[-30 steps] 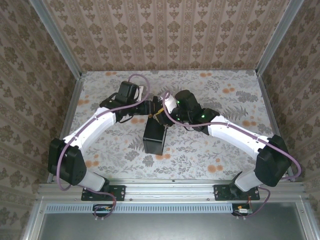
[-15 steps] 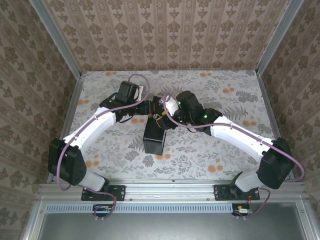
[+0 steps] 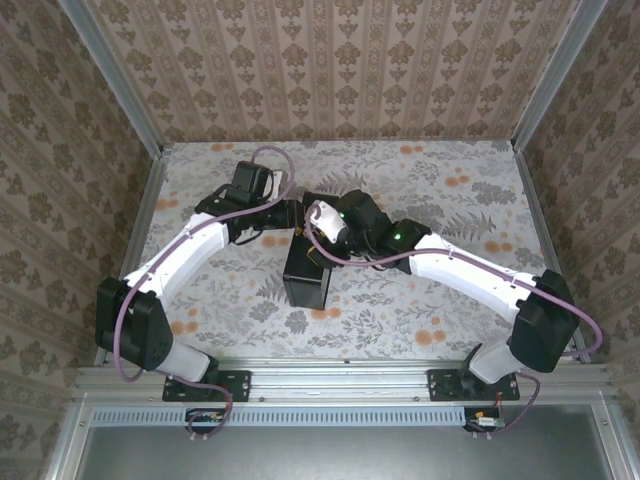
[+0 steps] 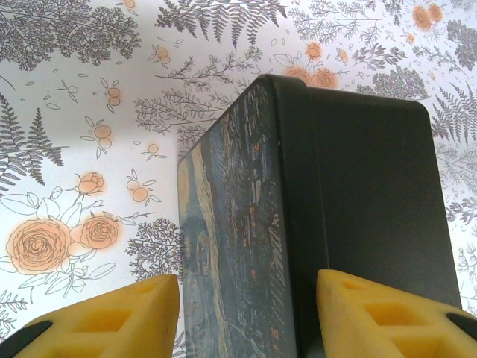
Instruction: Unlock the padlock with the key
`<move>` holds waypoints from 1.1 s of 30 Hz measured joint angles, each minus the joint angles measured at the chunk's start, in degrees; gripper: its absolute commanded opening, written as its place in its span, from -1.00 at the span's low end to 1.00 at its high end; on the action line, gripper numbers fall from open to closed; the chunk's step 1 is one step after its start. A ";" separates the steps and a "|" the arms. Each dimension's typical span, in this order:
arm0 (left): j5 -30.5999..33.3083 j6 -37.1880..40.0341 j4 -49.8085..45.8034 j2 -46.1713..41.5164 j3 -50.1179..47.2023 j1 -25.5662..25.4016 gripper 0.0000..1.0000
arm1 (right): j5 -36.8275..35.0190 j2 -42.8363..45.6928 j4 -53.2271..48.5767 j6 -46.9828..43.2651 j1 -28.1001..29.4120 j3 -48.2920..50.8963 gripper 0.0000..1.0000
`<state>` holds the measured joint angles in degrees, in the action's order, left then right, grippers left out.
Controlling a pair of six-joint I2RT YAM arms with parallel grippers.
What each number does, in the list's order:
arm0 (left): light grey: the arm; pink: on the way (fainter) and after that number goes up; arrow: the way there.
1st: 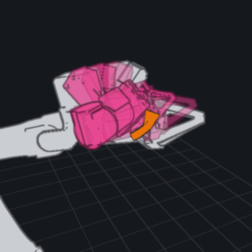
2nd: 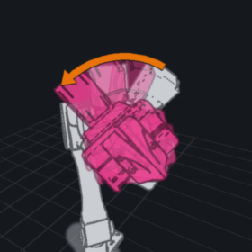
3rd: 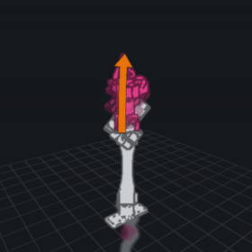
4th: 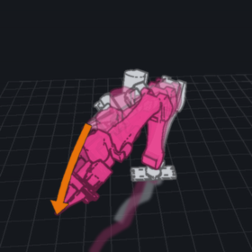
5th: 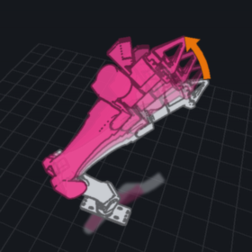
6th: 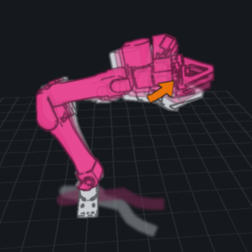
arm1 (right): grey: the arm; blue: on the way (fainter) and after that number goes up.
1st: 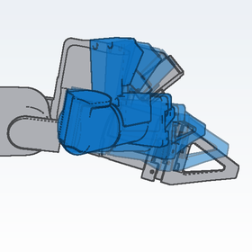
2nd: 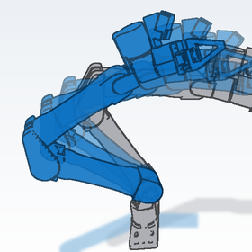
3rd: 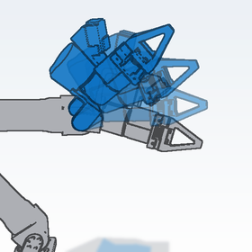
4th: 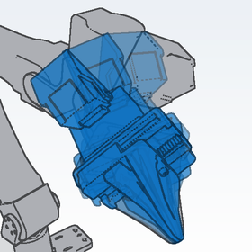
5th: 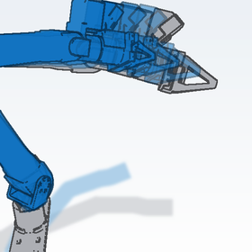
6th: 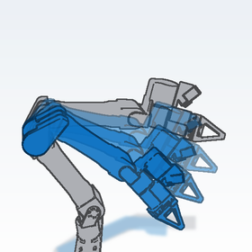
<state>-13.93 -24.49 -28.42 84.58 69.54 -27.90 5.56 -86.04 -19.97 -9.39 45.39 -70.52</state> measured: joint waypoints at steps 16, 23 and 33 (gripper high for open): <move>-0.46 0.00 -0.07 0.02 0.00 0.24 0.00 | -2.51 -2.95 -2.58 -4.96 -0.02 -2.62 -0.26; -0.37 0.02 -0.11 -0.09 -0.02 0.35 0.00 | -2.47 -3.10 -2.19 -2.99 -1.62 -2.78 -0.57; -0.37 0.00 0.17 -0.33 -0.39 0.35 -0.01 | 8.61 -1.79 -0.81 8.15 -8.98 -2.36 -0.63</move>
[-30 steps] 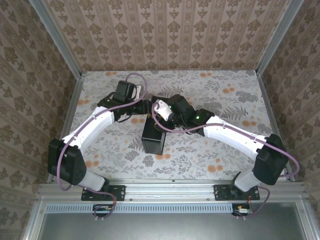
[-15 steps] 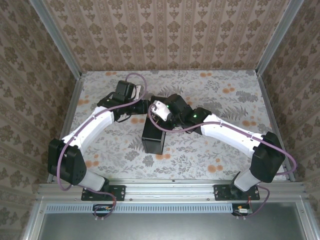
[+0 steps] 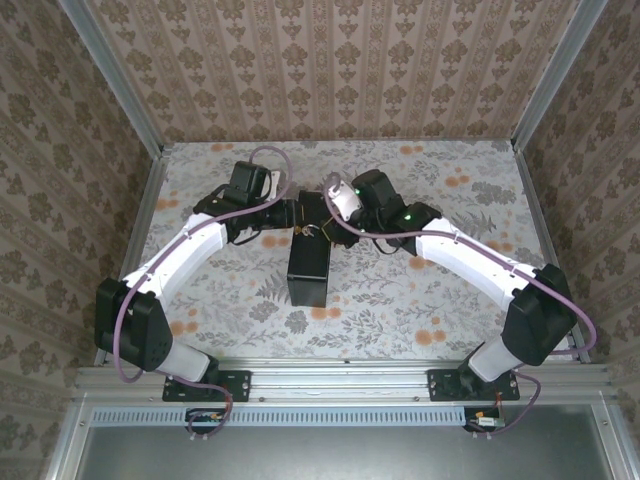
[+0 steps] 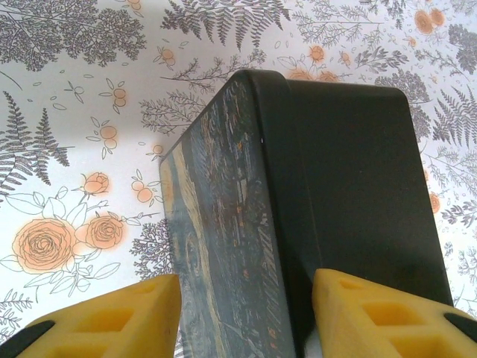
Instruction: Unlock the padlock with the key
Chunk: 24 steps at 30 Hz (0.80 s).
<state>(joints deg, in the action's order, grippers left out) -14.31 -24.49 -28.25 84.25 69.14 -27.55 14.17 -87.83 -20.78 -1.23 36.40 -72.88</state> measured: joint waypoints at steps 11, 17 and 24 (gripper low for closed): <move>-0.04 0.00 -0.02 -0.04 0.00 -0.13 -0.01 | 4.85 -0.31 0.90 4.55 -1.40 1.75 -0.46; -0.02 0.00 -0.02 -0.11 -0.04 -0.13 -0.01 | 6.16 -0.31 1.62 4.85 -1.38 2.45 -0.76; 0.44 -0.79 -0.42 -0.31 -0.07 -0.22 0.00 | 7.02 0.02 3.80 7.02 -1.16 3.23 -1.00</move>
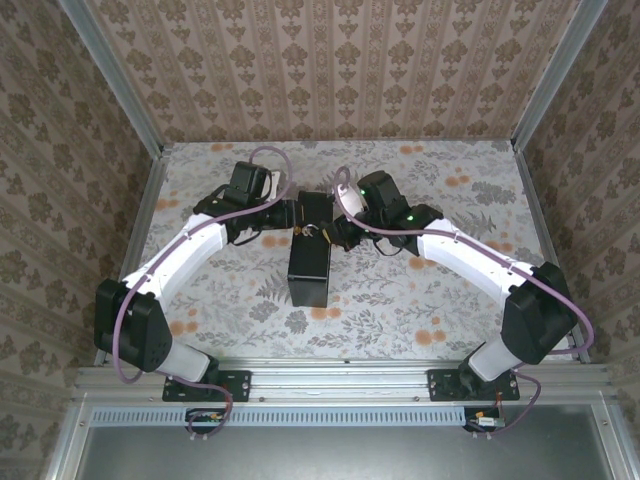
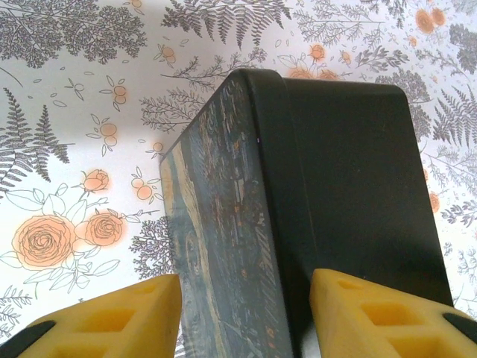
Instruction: Unlock the padlock with the key
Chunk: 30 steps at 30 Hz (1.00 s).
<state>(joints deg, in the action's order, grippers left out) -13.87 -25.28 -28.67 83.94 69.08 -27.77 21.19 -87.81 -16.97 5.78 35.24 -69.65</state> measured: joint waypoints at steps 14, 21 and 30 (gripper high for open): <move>-0.26 -3.61 0.85 -0.85 -1.11 -0.81 -0.15 | -18.47 3.63 7.17 18.32 7.67 5.64 -1.00; -2.01 -6.19 1.44 -1.84 -3.04 -1.05 -0.17 | -29.49 5.38 13.79 29.00 12.44 10.25 -1.00; -3.74 -8.83 3.63 -1.95 -4.09 -1.84 -0.21 | -41.86 3.63 13.66 36.54 16.31 8.66 -1.00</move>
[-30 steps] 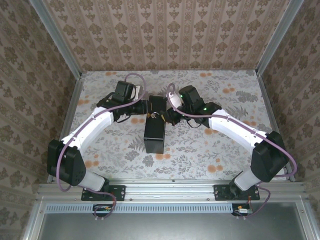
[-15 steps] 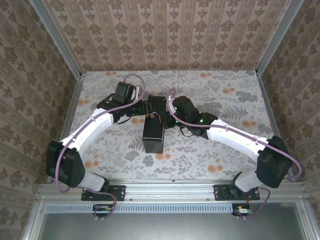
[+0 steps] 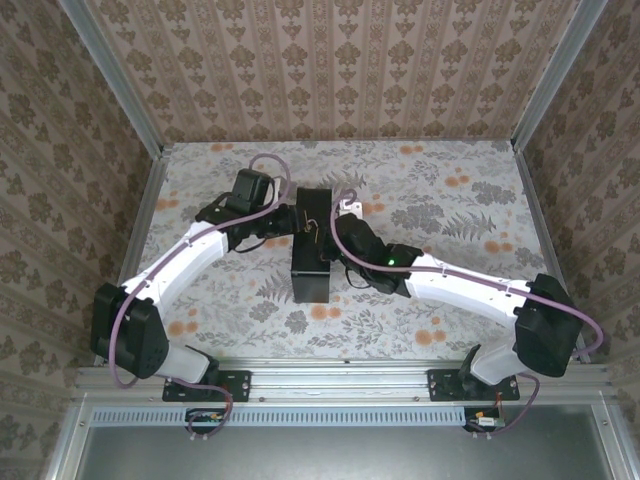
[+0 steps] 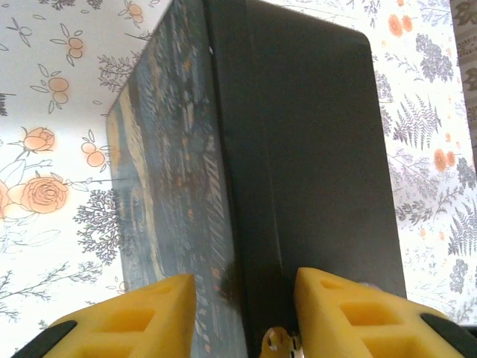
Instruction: Unlock the padlock with the key
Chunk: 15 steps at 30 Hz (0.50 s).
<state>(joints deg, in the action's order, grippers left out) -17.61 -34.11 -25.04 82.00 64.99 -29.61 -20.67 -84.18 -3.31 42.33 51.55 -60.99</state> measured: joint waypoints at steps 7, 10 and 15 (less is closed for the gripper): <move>-0.61 -1.27 1.81 0.00 -0.52 -0.15 -0.24 | -5.33 -2.95 -0.02 4.24 0.22 -2.25 -1.00; -1.14 -1.51 2.08 0.00 -0.61 -0.35 -0.26 | -7.54 -4.48 -0.50 5.79 0.09 -4.04 -1.00; -2.97 -1.75 1.44 -0.02 -0.76 -0.85 -0.20 | -10.36 -7.45 0.57 7.04 -1.75 -7.19 -1.00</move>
<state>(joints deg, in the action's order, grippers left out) -20.58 -35.86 -23.59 81.97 64.23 -30.46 -31.03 -91.64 -2.74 49.36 49.80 -68.18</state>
